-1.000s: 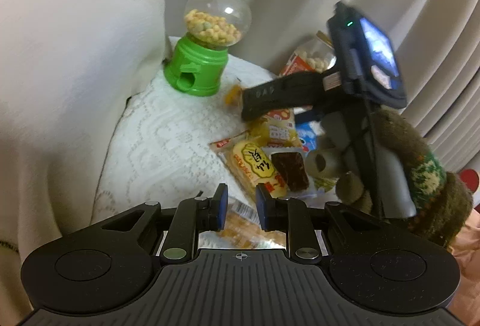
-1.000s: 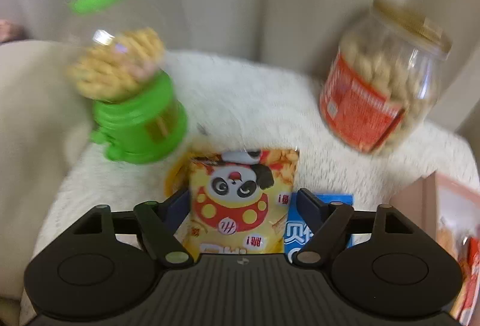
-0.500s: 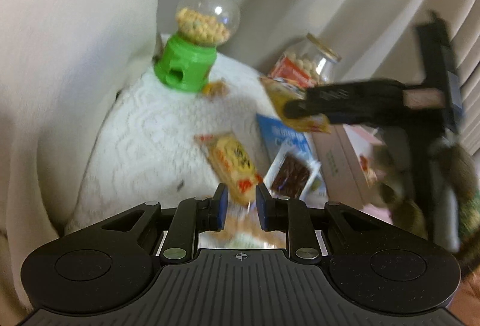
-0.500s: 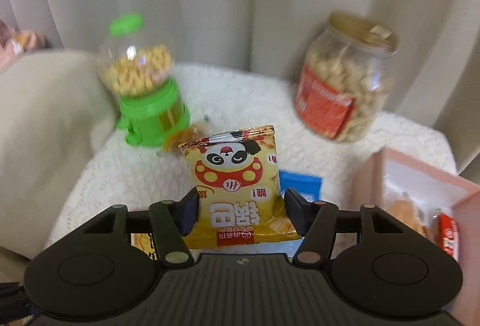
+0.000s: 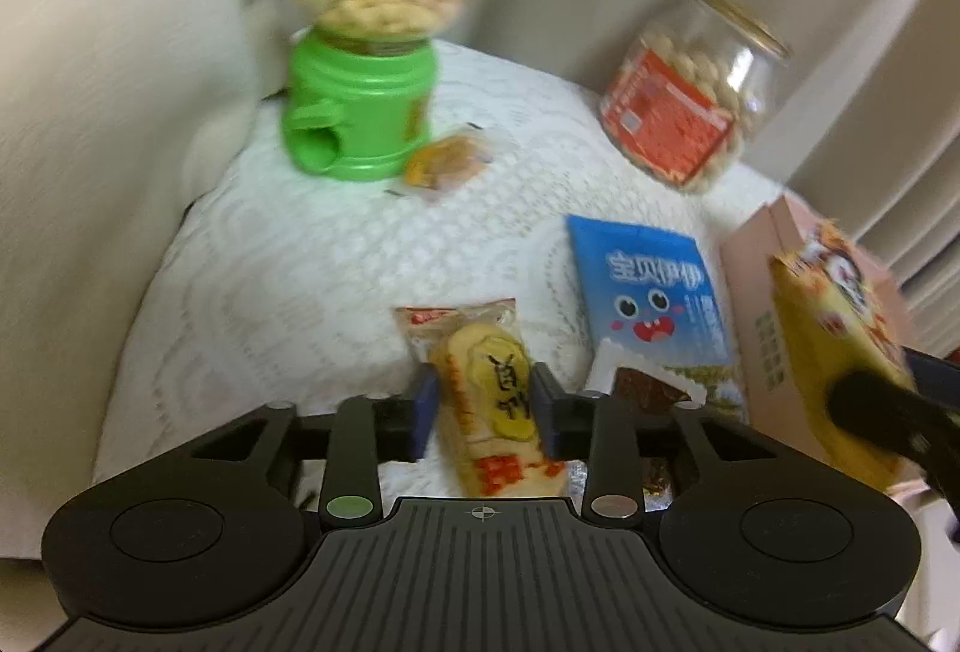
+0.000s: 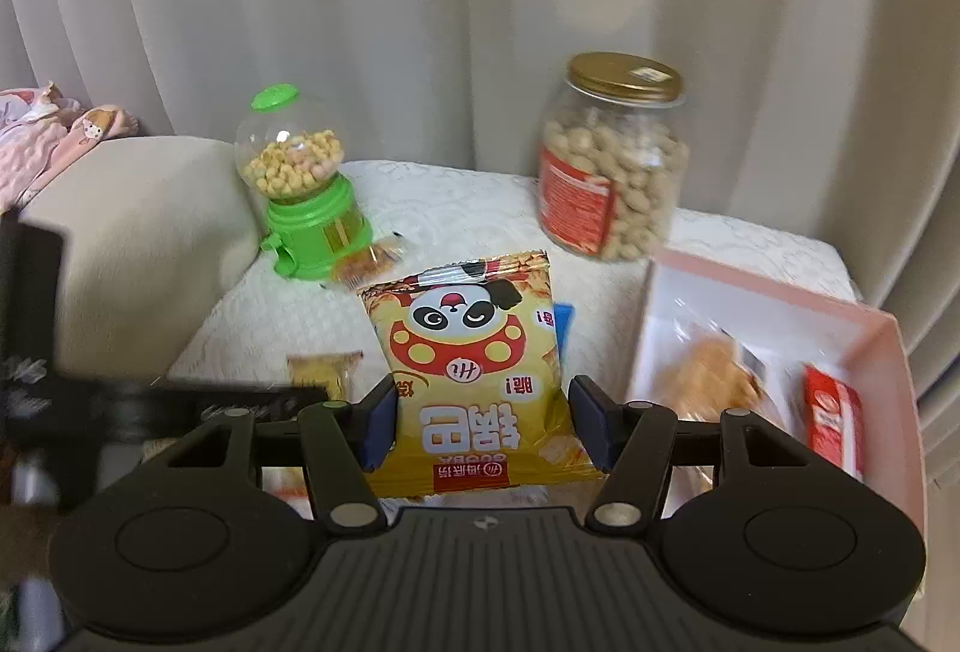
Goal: Organize snacks
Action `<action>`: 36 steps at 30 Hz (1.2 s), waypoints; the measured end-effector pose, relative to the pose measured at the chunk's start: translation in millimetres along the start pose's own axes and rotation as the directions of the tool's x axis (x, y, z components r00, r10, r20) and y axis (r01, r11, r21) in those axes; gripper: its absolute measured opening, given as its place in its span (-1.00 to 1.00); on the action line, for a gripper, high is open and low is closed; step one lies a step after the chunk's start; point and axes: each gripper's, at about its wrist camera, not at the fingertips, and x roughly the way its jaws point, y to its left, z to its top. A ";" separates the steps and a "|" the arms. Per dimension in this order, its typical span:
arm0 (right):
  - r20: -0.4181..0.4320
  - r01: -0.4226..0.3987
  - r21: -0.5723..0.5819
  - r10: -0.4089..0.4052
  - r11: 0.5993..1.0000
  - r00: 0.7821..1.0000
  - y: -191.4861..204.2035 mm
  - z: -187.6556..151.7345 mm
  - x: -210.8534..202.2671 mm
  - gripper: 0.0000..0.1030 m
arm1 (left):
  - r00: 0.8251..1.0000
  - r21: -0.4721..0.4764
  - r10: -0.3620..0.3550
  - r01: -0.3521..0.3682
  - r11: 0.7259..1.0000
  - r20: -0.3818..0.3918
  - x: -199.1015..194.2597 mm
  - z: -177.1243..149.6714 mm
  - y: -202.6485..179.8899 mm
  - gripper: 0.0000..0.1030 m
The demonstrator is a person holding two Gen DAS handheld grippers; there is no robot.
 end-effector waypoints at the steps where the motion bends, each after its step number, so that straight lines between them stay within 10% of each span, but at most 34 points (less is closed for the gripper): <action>1: 0.001 -0.003 0.006 0.003 1.000 1.000 -2.8 -4.8 -3.7 0.16 | 1.000 0.020 0.018 -0.018 1.000 0.003 2.5 -0.6 -5.6 -0.14; 10: 0.028 -0.017 0.026 0.017 1.000 0.999 -17.4 -54.4 -44.5 0.16 | 0.996 0.192 0.086 -0.091 0.977 0.037 10.6 -14.4 -32.3 -0.18; 22: -0.021 0.016 0.088 -0.014 0.996 1.000 -44.7 -123.8 -67.8 0.17 | 0.967 0.170 -0.208 0.183 0.968 0.144 -74.2 -48.8 -45.8 -0.22; 36: -0.092 0.101 0.198 -0.084 0.975 0.992 -75.4 -197.5 -85.8 0.17 | 0.933 0.251 -0.356 0.358 0.899 -0.057 -78.5 -147.0 -98.3 -0.22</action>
